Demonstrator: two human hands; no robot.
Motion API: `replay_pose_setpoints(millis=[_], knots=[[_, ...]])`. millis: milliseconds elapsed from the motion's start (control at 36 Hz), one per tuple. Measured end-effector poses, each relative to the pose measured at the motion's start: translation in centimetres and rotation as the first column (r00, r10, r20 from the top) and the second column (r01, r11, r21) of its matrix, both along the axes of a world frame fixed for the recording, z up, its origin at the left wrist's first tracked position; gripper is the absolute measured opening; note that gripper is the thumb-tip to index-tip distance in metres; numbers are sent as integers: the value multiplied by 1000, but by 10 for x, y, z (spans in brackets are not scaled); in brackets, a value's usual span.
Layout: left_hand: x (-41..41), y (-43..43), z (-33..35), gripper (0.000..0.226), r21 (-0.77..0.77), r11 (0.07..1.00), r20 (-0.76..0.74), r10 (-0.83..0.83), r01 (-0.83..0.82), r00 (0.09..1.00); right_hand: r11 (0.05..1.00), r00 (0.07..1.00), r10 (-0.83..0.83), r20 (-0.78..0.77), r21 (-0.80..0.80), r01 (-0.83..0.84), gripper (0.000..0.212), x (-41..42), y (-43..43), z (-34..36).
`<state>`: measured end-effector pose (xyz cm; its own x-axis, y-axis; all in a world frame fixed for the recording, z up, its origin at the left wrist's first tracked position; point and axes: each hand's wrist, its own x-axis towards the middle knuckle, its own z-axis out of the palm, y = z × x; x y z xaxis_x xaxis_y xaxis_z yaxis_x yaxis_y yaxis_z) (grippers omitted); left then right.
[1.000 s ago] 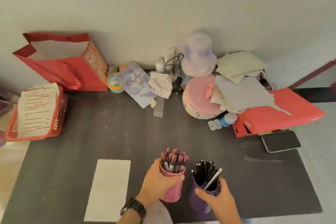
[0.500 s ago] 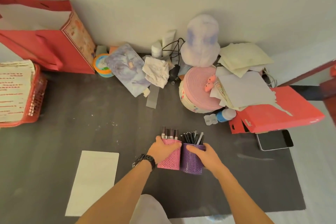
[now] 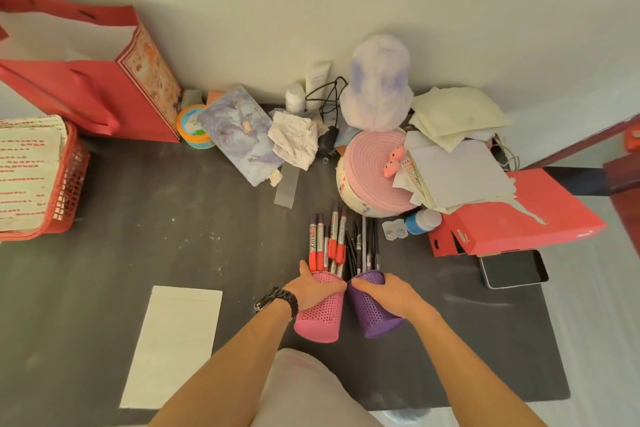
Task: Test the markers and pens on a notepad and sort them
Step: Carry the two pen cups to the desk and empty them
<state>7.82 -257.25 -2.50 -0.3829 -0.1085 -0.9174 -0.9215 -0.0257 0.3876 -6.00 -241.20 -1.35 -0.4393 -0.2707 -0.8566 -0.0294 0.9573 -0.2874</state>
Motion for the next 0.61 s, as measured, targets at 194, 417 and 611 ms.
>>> replay_pose_setpoints(millis=[194,417,611], knots=[[18,10,4,125,9,996,-20,-84,85,996,998,998,-64,8,-28,64,78,40,27,5],[47,14,14,129,99,993,-58,-67,72,996,964,968,-249,40,-82,252,81,88,52,3],[74,19,28,130,50,998,-57,-19,22,998,931,947,-313,64,-176,320,78,111,63,14]])
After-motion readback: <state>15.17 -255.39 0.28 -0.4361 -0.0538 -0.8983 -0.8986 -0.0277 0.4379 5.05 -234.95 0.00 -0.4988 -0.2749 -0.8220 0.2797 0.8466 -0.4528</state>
